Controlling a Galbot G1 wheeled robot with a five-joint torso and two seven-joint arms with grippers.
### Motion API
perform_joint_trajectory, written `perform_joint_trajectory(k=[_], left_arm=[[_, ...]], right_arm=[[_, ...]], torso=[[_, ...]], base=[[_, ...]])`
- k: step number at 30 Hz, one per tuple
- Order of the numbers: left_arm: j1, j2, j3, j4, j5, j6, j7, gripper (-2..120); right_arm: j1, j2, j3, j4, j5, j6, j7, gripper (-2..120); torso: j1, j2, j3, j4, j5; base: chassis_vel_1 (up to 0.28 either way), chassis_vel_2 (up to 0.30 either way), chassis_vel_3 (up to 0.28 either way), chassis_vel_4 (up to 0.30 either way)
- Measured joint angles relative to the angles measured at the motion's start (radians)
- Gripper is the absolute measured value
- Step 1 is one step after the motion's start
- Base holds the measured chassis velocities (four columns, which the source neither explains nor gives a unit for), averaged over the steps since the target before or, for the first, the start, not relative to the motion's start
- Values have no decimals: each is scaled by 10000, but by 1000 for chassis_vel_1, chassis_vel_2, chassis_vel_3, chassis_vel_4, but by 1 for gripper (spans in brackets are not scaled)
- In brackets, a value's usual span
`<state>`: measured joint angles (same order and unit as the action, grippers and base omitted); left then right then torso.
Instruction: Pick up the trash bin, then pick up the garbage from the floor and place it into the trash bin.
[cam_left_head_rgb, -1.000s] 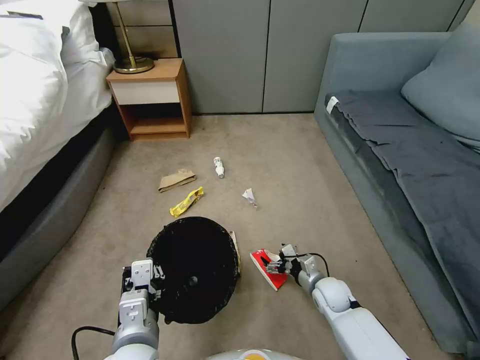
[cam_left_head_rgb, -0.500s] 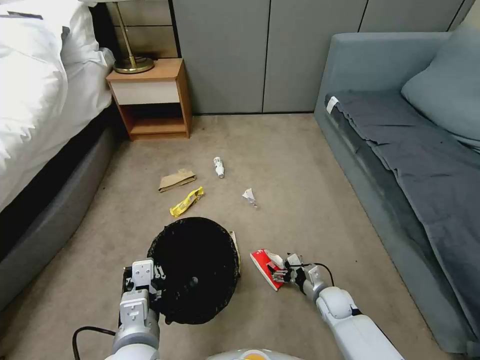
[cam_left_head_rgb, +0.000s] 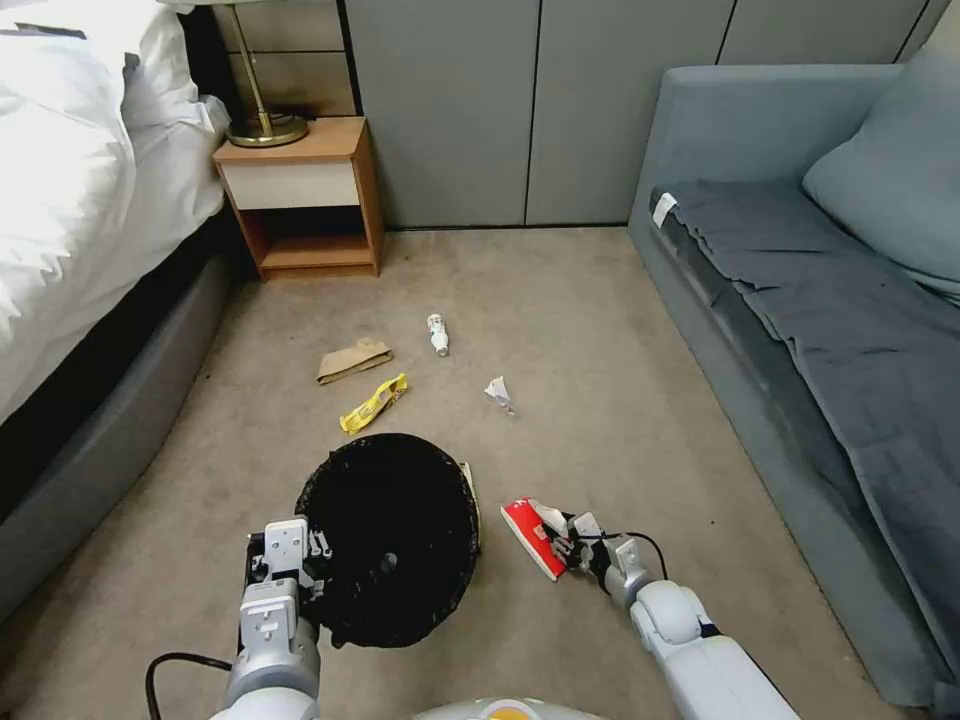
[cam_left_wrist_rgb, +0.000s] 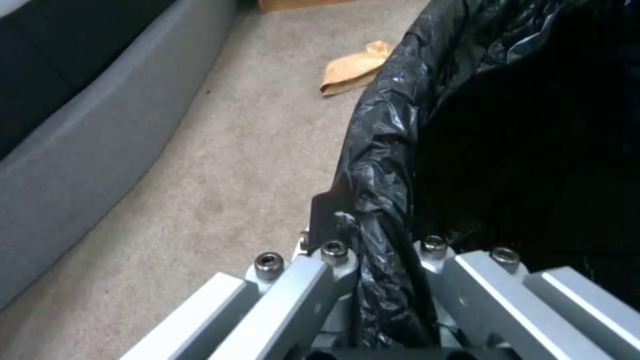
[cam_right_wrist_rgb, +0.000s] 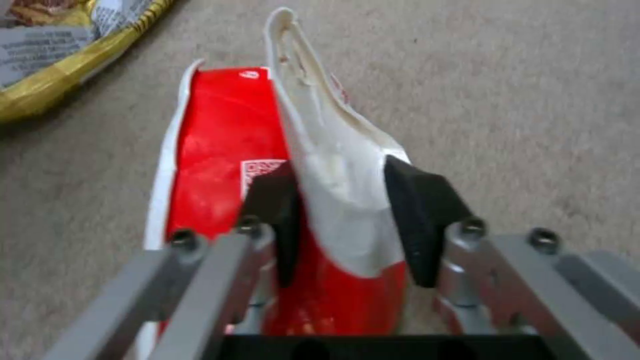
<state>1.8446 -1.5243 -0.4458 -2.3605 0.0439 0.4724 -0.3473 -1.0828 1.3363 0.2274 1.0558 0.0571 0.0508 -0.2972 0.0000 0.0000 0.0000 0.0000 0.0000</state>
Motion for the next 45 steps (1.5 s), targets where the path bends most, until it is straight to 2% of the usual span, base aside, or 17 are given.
perform_joint_trajectory(k=[1,2,8,21,29,31,32,35,36,39,40,43,44,45], left_arm=[[-5,-4,7,-1,5,0,0,1],[-5,-4,7,-1,5,0,0,1],[-16,-9,28,0,20,-11,0,1],[-160,50,47,85,-43,-21,10,1],[-164,82,123,238,-22,-39,12,1],[-153,95,128,240,-16,-42,12,1],[-153,95,128,240,-16,-42,12,1],[-105,133,87,240,-22,-44,14,1],[-105,133,87,240,-22,-44,14,1],[-70,138,53,240,-37,-85,14,1],[-70,138,53,240,-37,-85,14,1],[-97,111,81,270,-35,-103,14,1],[-97,111,81,270,-35,-103,14,1],[-107,98,110,296,-27,-105,14,1]], right_arm=[[4,0,-5,18,-8,15,12,22],[4,0,-5,18,-8,15,12,22],[-2,2,-6,33,-51,133,43,0],[-87,0,50,165,-101,259,210,0],[-506,-95,315,1525,285,381,540,0],[-764,-112,430,2375,550,381,699,0],[-764,-112,430,2375,550,381,699,0],[-1272,-211,626,4172,1106,250,853,0],[-1272,-211,626,4172,1106,250,853,0],[-1757,-389,779,6683,1481,250,874,0],[-1757,-389,779,6683,1481,250,874,0],[-2146,-569,639,9011,2036,401,755,0],[-2146,-569,639,9011,2036,401,755,0],[-2241,-618,515,9726,2188,522,628,0]], torso=[[0,0,0,0,0],[0,0,0,0,0],[0,0,0,0,0],[0,0,0,0,0],[0,0,0,0,0],[0,0,0,0,0],[0,0,0,0,0],[0,0,0,-1,0],[0,0,0,-1,0],[-1,0,-1,3,-1],[-1,0,-1,3,-1],[-1,0,-1,-2,-2],[-1,0,-1,-2,-2],[-1,0,-1,0,-1]], base=[[0,0,0,0],[0,0,0,0],[0,0,0,0],[0,0,0,0],[0,0,0,0],[0,0,0,0],[0,0,0,0],[0,0,0,0],[0,0,0,0],[0,0,0,0],[0,0,0,0],[0,0,0,0],[0,0,0,0],[0,0,0,0]])
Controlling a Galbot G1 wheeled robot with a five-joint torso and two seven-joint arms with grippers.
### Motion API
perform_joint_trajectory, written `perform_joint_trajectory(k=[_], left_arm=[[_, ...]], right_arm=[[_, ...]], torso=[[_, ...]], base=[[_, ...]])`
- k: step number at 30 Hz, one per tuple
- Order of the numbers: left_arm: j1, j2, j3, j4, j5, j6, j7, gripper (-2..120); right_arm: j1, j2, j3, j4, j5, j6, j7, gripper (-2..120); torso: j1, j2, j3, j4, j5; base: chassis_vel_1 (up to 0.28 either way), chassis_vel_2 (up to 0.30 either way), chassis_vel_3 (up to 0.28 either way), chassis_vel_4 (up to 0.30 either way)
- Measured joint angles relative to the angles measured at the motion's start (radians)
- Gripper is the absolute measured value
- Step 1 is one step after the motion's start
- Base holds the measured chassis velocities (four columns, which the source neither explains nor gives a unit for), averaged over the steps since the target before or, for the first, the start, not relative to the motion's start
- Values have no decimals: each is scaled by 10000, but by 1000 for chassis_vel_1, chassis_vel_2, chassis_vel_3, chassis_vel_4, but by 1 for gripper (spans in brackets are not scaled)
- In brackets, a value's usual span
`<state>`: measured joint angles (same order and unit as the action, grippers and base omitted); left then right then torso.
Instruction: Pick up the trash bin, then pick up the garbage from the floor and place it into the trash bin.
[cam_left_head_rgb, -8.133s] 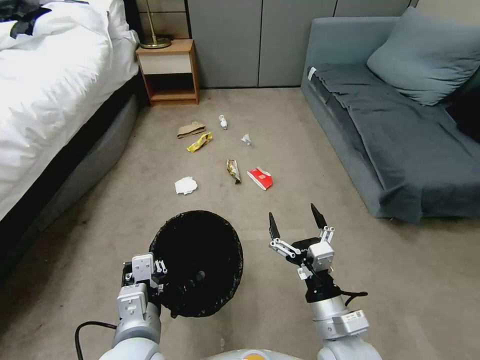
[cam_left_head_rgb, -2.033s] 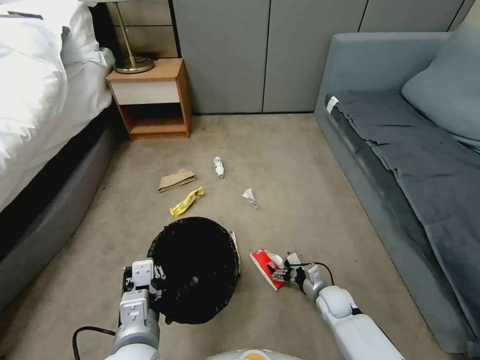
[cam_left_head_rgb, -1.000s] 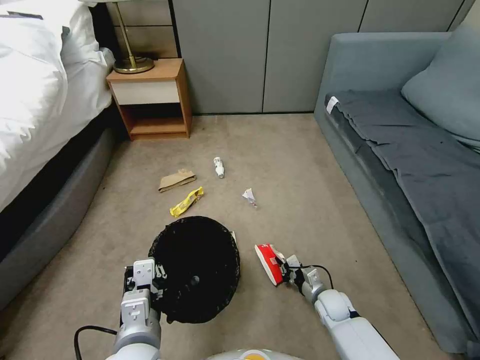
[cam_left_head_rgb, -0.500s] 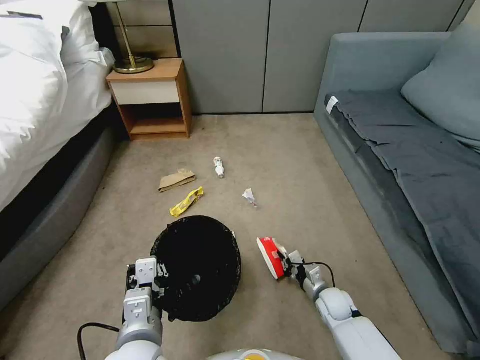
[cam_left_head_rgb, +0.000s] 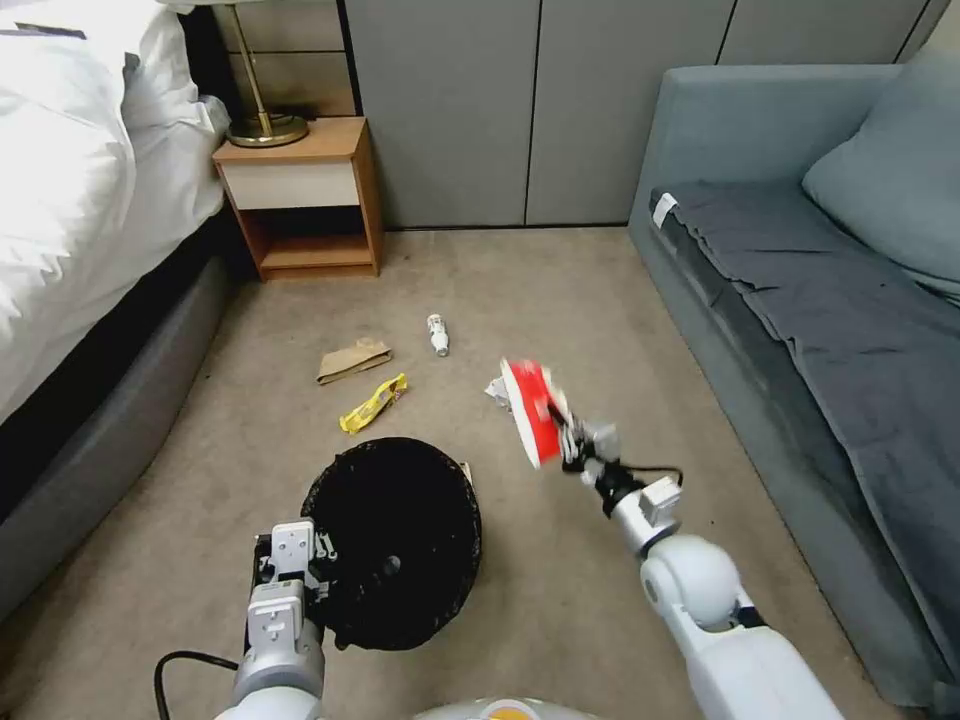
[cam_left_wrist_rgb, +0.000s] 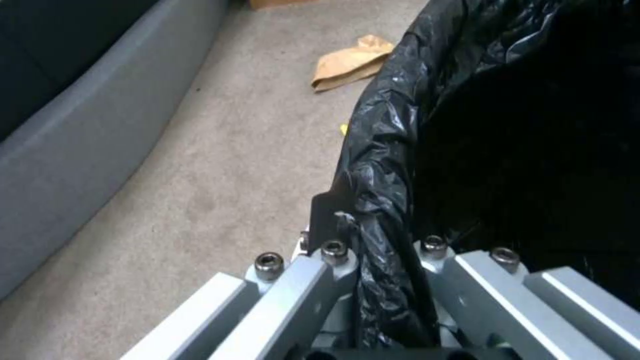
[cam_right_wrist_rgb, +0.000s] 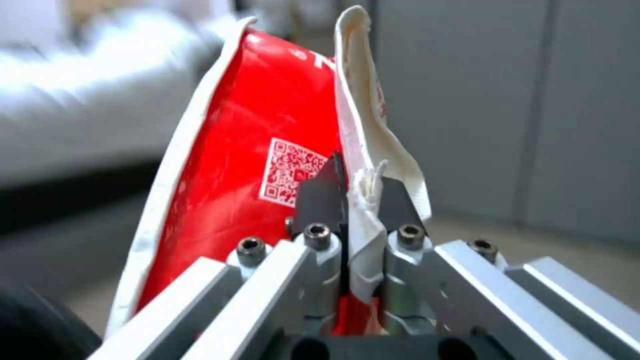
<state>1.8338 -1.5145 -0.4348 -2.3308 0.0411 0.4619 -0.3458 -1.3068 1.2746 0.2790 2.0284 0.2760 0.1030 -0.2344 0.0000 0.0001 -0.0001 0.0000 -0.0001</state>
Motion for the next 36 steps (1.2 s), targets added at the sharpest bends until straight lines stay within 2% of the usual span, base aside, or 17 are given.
perform_joint_trajectory(k=[2,5,10,16,22,28,35,36], left_arm=[[-12,-20,37,32,26,-1,0,1],[-17,-26,48,51,65,-3,0,1],[-12,-31,90,58,170,-26,0,1],[40,-63,169,57,291,-48,5,1],[114,-73,235,-4,421,-54,13,1],[147,-56,244,-51,439,-54,17,1],[115,-46,242,-81,430,-54,17,1],[108,-39,240,-81,423,-54,18,1]], right_arm=[[-212,-95,-375,969,173,242,-229,0],[-456,-209,-863,1544,150,414,-363,0],[-809,-500,-1950,1724,-520,606,-380,0],[-904,-686,-2895,1102,-1117,672,-241,0],[-733,-396,-3592,-133,-1405,853,-153,0],[-560,-156,-3766,-1036,-1568,968,-146,0],[-616,-211,-3726,-1289,-1724,1039,-145,0],[-652,-246,-3710,-1292,-1771,1039,-179,3]], torso=[[0,0,0,0,0],[0,0,0,-1,-1],[0,0,0,0,1],[0,0,1,-1,0],[0,0,1,0,1],[0,0,1,0,1],[0,0,1,-1,0],[0,0,1,0,1]], base=[[0,0,0,0],[0,0,0,0],[0,0,0,0],[0,0,0,0],[0,0,0,0],[0,0,0,0],[0,0,0,0],[0,0,0,0]])
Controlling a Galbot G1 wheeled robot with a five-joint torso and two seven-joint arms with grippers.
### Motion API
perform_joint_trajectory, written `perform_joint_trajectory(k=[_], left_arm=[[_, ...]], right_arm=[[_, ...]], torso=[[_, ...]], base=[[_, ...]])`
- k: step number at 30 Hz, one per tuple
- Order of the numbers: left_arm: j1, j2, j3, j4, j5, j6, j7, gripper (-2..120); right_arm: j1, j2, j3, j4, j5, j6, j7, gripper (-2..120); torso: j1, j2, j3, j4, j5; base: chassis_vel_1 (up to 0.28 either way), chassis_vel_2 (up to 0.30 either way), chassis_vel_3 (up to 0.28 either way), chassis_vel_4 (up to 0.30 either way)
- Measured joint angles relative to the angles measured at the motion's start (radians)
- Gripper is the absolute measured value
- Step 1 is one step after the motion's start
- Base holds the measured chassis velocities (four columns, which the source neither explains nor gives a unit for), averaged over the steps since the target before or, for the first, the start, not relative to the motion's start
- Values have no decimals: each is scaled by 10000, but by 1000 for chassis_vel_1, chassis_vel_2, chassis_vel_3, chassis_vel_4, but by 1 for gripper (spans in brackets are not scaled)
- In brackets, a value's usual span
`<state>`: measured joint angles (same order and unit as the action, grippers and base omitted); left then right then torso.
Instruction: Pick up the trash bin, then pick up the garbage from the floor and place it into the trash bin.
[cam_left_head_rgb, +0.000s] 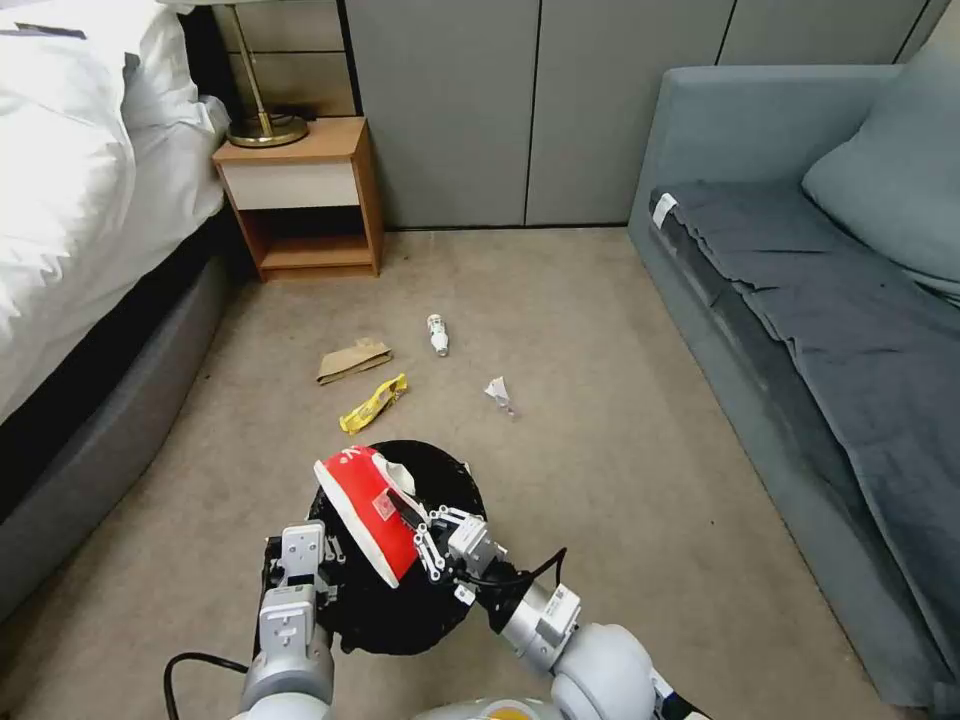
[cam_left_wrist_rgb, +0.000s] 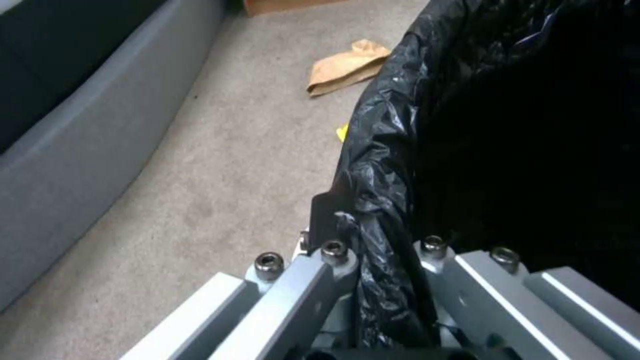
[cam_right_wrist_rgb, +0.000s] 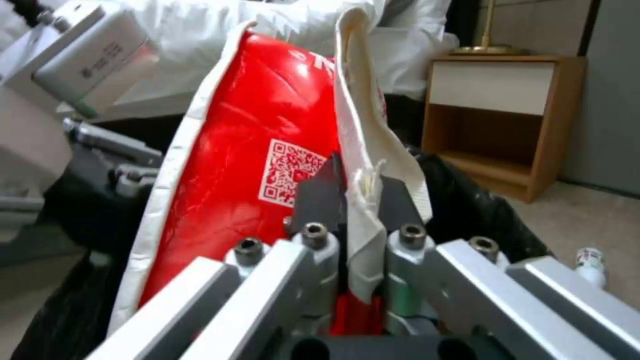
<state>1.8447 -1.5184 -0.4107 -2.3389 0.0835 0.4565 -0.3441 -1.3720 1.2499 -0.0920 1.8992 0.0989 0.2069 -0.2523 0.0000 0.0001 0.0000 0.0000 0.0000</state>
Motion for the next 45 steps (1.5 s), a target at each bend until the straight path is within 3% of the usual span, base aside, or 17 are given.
perform_joint_trajectory(k=[13,15,18,26,37,45], left_arm=[[-102,186,-164,-27,-190,85,14,1],[-116,197,-172,-28,-197,96,14,1],[-185,244,-202,-32,-235,170,14,1],[-243,249,-195,-33,-236,226,20,1],[-224,178,-137,25,-121,203,27,1],[-158,185,-309,97,-158,-128,79,1]], right_arm=[[-335,-450,140,117,-244,160,-148,51],[-346,-477,153,140,-247,161,-159,52],[-426,-636,212,319,-259,162,-185,69],[-554,-914,384,943,-272,161,-192,96],[-506,-508,1360,2741,-323,160,-97,100],[-1502,725,3218,3709,-785,497,928,100]], torso=[[0,0,0,0,0],[0,0,0,0,0],[0,0,0,0,0],[0,0,0,0,1],[0,0,0,1,0],[0,0,0,0,-1]], base=[[0,0,0,0],[0,0,0,0],[0,0,0,0],[0,0,0,0],[0,0,0,0],[0,0,0,0]])
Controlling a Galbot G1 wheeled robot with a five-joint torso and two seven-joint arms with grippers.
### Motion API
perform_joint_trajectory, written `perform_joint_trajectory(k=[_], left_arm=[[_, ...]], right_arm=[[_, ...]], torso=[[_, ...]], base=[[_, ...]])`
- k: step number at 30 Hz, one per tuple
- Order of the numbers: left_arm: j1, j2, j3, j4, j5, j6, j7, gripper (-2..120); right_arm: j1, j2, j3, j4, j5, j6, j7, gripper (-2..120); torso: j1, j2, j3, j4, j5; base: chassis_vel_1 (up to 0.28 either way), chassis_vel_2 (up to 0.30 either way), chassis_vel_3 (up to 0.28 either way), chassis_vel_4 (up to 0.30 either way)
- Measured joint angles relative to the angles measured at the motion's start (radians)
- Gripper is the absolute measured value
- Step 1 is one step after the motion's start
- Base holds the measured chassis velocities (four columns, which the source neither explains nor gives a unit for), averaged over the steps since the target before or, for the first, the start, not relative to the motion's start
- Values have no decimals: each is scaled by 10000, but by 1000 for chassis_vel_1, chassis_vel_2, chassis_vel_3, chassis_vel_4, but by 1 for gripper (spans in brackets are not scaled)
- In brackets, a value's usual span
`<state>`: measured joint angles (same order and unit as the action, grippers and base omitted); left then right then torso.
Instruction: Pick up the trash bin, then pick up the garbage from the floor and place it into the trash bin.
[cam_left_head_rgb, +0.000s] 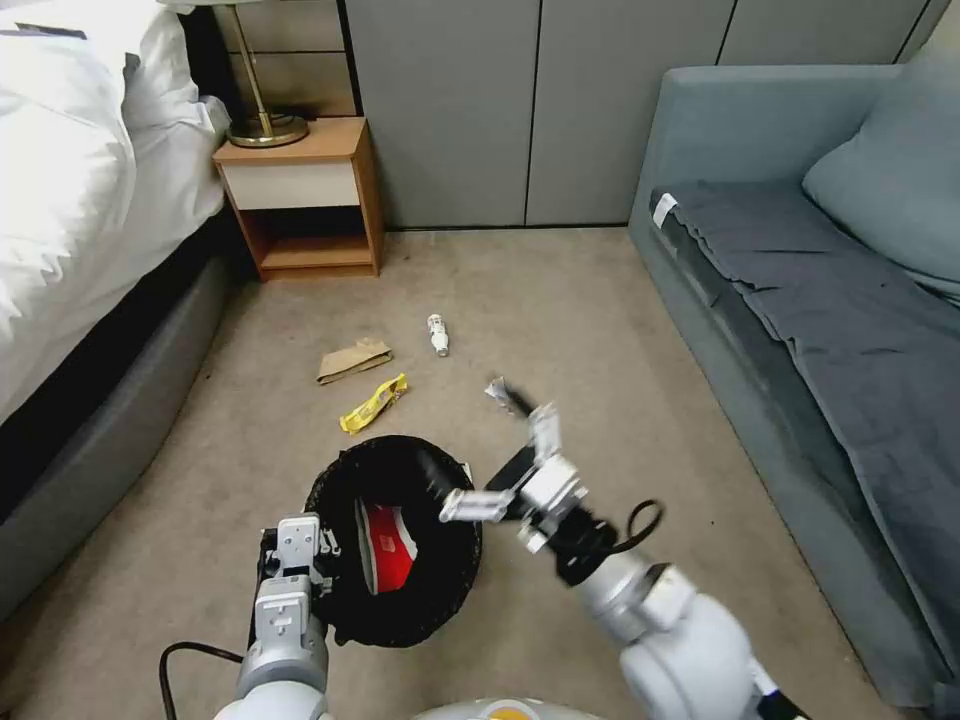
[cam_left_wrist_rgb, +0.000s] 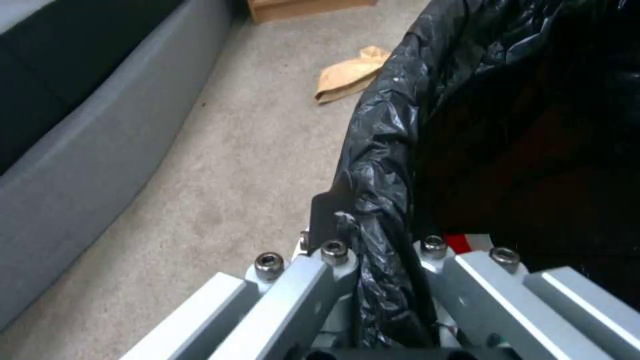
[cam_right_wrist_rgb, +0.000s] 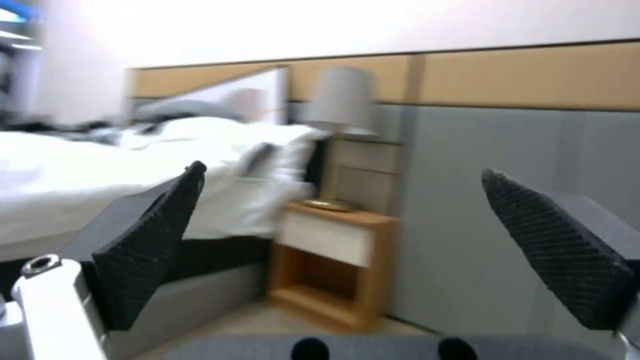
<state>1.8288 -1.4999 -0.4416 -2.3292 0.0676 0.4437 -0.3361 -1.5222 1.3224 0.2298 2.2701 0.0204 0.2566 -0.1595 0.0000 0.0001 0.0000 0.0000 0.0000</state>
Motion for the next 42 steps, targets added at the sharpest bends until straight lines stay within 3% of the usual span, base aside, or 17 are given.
perform_joint_trajectory(k=[5,15,42], left_arm=[[32,53,-240,-17,-301,-183,44,1],[-9,32,-435,-35,-681,-212,16,1],[67,-18,-380,-69,-654,-165,-5,1]], right_arm=[[-1236,586,762,-242,-442,697,851,100],[-2130,828,1070,-842,-619,1506,996,100],[-1645,738,936,-1108,-588,1237,1057,100]], torso=[[0,0,0,1,0],[0,0,0,1,0],[0,-2,1,0,0]], base=[[0,0,0,0],[0,0,0,0],[42,37,39,38]])
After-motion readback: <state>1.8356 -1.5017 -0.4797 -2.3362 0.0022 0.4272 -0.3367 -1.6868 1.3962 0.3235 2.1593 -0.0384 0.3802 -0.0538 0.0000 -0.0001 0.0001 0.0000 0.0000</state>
